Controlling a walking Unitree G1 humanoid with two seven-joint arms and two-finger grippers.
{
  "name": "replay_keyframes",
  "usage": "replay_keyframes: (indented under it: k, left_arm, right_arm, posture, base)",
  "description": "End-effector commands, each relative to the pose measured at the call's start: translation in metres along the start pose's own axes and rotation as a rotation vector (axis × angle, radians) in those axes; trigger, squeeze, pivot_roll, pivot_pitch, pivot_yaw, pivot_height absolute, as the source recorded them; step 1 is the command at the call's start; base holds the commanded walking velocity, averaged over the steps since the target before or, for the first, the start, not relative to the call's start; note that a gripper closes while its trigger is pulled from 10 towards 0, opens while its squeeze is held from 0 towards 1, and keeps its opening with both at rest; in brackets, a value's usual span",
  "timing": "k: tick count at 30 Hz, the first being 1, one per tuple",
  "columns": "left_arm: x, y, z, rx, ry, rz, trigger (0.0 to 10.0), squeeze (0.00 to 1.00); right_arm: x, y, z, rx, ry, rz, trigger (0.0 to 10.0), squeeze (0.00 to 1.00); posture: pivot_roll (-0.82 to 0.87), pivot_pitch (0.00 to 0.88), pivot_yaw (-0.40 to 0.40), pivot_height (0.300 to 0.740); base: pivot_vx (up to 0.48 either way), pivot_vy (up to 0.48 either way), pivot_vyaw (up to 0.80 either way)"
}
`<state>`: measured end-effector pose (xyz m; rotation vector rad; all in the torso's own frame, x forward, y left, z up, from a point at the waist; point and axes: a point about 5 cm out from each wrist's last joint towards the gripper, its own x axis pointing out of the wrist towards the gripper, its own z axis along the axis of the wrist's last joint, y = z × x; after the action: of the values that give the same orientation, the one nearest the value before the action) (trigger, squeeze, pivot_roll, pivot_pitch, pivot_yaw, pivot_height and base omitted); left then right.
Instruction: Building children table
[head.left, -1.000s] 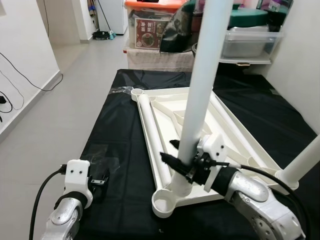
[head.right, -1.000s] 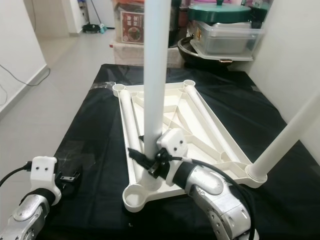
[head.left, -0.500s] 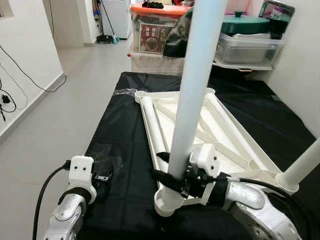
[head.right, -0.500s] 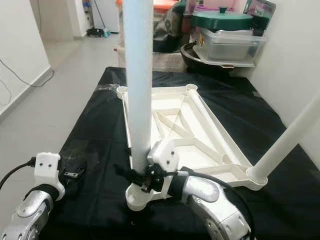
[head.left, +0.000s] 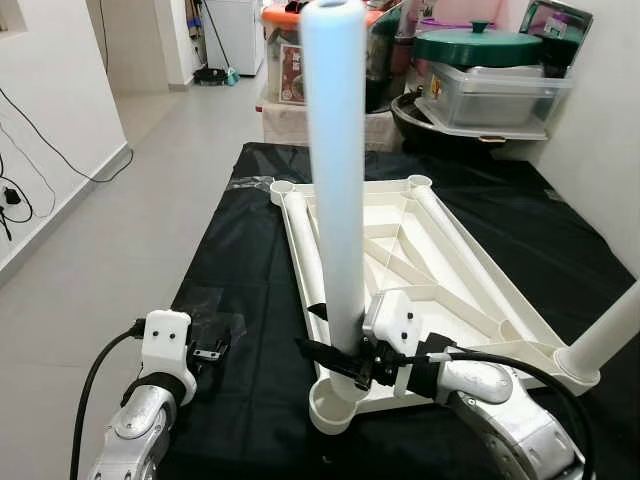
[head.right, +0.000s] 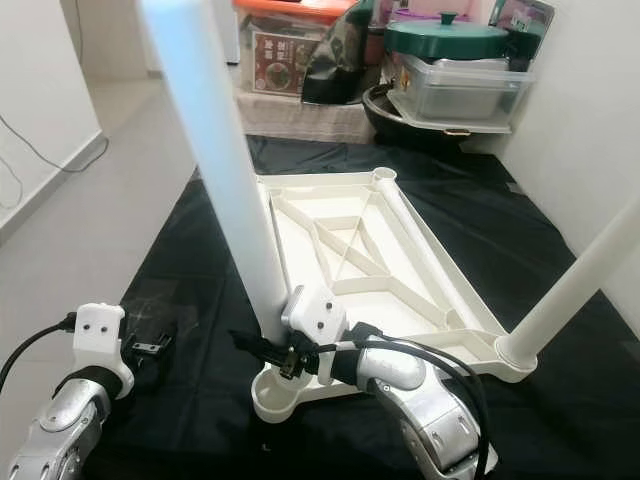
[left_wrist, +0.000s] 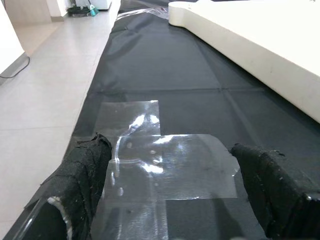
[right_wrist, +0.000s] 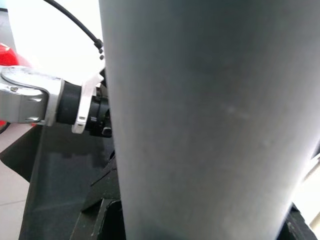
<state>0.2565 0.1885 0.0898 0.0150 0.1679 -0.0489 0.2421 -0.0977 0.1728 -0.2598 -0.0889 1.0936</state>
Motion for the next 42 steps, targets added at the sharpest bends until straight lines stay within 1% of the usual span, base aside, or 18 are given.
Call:
replay_keyframes:
  k: [1,5,11,13,15,16,17,20,22,25,32,36,39,41,42]
  left_arm:
    - [0.001,-0.003,-0.003,0.003,0.005,-0.005,10.0,0.00]
    - [0.000,-0.002,-0.003,0.003,0.007,-0.002,10.0,0.00]
    - [0.003,-0.002,-0.003,0.001,0.004,-0.001,10.0,0.00]
    - [0.003,-0.002,-0.003,0.000,0.004,-0.002,10.0,0.00]
    - [0.003,-0.002,-0.004,-0.002,0.007,-0.003,10.0,0.00]
    - [0.003,-0.002,-0.004,-0.002,0.007,-0.003,10.0,0.00]
    - [0.003,-0.002,-0.005,-0.003,0.008,-0.003,10.0,0.00]
    - [0.004,-0.002,-0.004,-0.003,0.007,-0.002,10.0,0.00]
    - [0.006,-0.001,-0.004,-0.005,0.007,0.001,10.0,0.00]
    - [0.007,0.000,-0.004,-0.006,0.007,0.003,10.0,0.00]
    - [0.008,0.000,-0.004,-0.002,0.003,0.003,10.0,0.00]
    - [0.008,0.003,-0.004,0.003,0.003,0.007,10.0,0.00]
    - [0.009,0.003,-0.003,0.006,0.003,0.007,10.0,0.00]
    - [0.011,0.003,-0.003,0.007,0.001,0.006,10.0,0.00]
    - [0.011,0.002,-0.003,0.006,0.000,0.005,10.0,0.00]
  right_arm:
    - [0.002,0.002,-0.004,-0.007,0.013,0.023,0.0,0.00]
    - [0.002,0.004,-0.004,-0.004,0.005,0.035,0.0,0.00]
    - [0.005,0.013,-0.002,0.022,-0.025,0.057,0.0,0.00]
    - [0.005,0.014,-0.002,0.024,-0.027,0.059,0.0,0.00]
    - [0.007,0.017,-0.002,0.059,-0.048,0.043,0.0,0.00]
    - [0.007,0.017,-0.002,0.059,-0.048,0.043,0.0,0.00]
    - [0.010,0.017,-0.002,0.090,-0.070,0.015,0.0,0.00]
    - [0.012,0.017,-0.002,0.105,-0.080,0.001,0.0,0.00]
    - [0.013,0.017,-0.003,0.146,-0.086,-0.005,0.0,0.00]
    - [0.012,0.017,-0.003,0.171,-0.092,-0.012,0.0,0.00]
    - [0.010,0.017,-0.011,0.155,-0.069,-0.038,0.0,0.00]
    - [0.008,0.012,-0.014,0.146,-0.052,-0.050,0.0,0.00]
    - [0.005,0.009,-0.015,0.150,-0.041,-0.055,0.0,0.00]
    - [0.000,0.007,-0.018,0.166,-0.027,-0.062,0.0,0.00]
    - [-0.003,0.007,-0.019,0.191,-0.023,-0.066,0.0,0.00]
  posture:
    - [0.14,0.000,-0.089,0.740]
    - [0.14,0.000,-0.089,0.740]
    - [0.14,0.000,-0.089,0.740]
    - [0.14,0.000,-0.089,0.740]
    - [0.14,0.000,-0.087,0.740]
    - [0.14,0.000,-0.087,0.740]
    - [0.14,0.000,-0.086,0.740]
    - [0.14,0.000,-0.086,0.740]
    - [0.14,0.000,-0.086,0.740]
    - [0.13,0.000,-0.086,0.740]
    - [0.14,0.000,-0.085,0.740]
    - [0.14,0.000,-0.082,0.740]
    - [0.13,0.000,-0.081,0.740]
    - [0.13,0.000,-0.080,0.740]
    - [0.13,0.000,-0.080,0.740]
  base:
    - [0.000,0.000,0.00]
    - [0.000,0.000,0.00]
    - [0.000,0.000,0.00]
    - [0.000,0.000,0.00]
    - [0.000,0.000,0.00]
    - [0.000,0.000,0.00]
    - [0.000,0.000,0.00]
    - [0.000,0.000,0.00]
    - [0.000,0.000,0.00]
    - [0.000,0.000,0.00]
    - [0.000,0.000,0.00]
    - [0.000,0.000,0.00]
    - [0.000,0.000,0.00]
    - [0.000,0.000,0.00]
    - [0.000,0.000,0.00]
